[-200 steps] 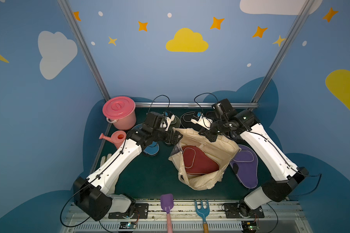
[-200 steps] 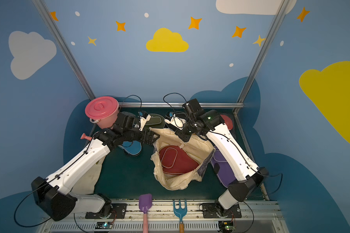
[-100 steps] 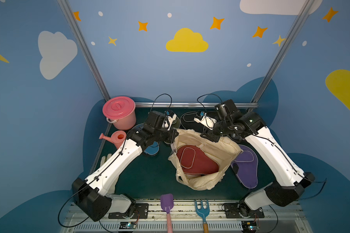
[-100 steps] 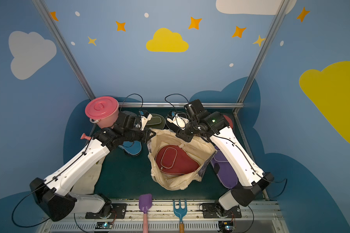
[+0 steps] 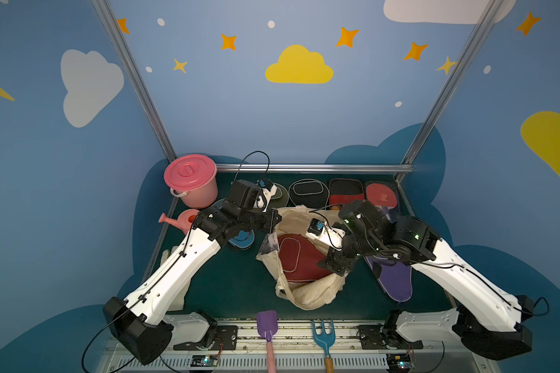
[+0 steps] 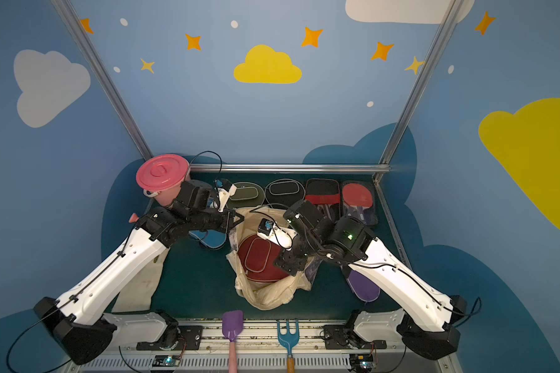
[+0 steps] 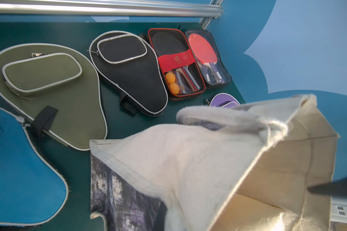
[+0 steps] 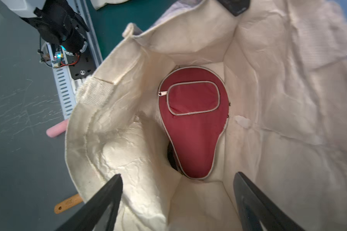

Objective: Remove the ping pong set from the canvas bag
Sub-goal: Adjust the canvas bag at the center of the board.

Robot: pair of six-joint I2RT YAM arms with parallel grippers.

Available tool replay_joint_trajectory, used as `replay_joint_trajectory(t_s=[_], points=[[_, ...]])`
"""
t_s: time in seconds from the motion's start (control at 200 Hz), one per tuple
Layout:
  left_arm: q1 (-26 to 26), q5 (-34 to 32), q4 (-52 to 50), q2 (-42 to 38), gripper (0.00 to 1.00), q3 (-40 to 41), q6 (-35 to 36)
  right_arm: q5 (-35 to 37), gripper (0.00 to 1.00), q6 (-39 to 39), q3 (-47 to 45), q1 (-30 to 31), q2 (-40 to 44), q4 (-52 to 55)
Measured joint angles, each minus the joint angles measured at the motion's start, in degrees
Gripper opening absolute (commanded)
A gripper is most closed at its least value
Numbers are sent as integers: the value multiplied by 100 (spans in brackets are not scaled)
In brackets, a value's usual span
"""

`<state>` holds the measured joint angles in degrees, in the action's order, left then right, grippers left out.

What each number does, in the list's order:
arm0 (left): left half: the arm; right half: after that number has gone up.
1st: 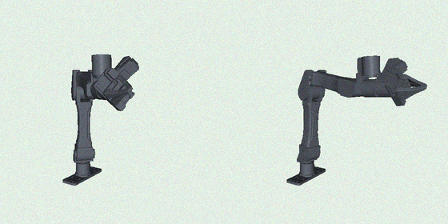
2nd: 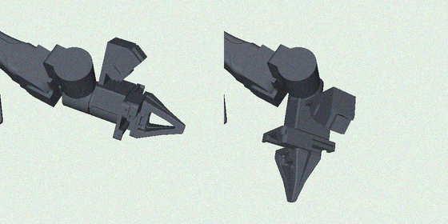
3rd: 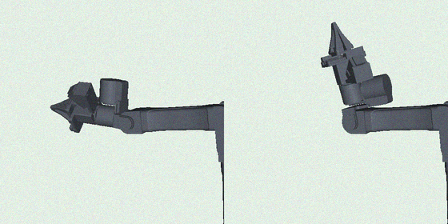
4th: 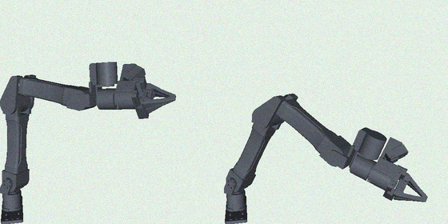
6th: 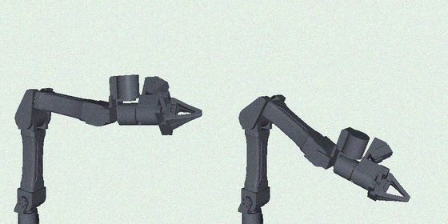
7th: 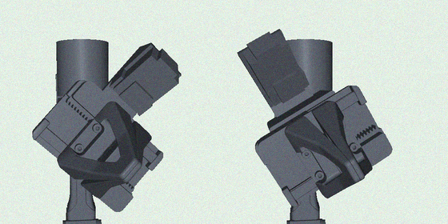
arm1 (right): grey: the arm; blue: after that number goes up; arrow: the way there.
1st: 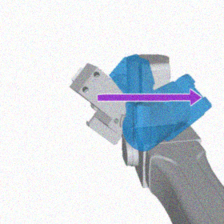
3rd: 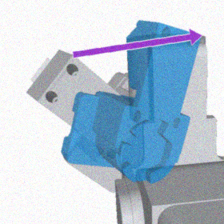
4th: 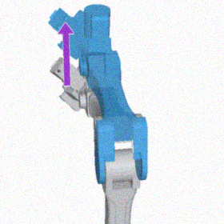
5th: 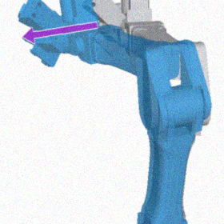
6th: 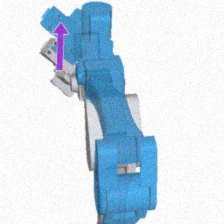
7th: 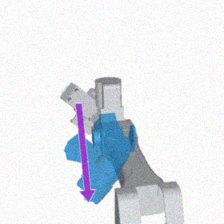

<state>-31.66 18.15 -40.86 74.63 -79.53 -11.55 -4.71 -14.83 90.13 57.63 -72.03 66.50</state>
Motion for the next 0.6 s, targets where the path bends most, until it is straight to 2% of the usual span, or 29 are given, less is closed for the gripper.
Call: replay_joint_trajectory(t_s=[0.125, 0.205, 0.245, 0.3, 0.35, 0.506, 0.601], points=[[-2, 13, 0, 59, 3, 0, -24, -225, 85, 87, -516, -28, -74, -409], [-2, 13, 2, 52, 5, 0, -28, -511, 85, 133, -1064, -358, -258, -739], [-4, -15, 2, 48, 16, 4, -17, -660, 85, 166, -1311, -610, -415, -863], [-2, -61, 13, 42, 44, 11, -11, -828, 85, 229, -1600, -960, -645, -1058], [-2, -98, 59, 15, 59, 15, 35, -920, 85, 267, -1799, -1246, -866, -1202], [70, -127, 125, -35, 91, -107, 223, -1154, 85, 284, -1910, -1668, -1274, -1434], [142, -81, 127, 83, 100, -437, 389, -1318, 85, 282, -1910, -1676, -1320, -1523]])
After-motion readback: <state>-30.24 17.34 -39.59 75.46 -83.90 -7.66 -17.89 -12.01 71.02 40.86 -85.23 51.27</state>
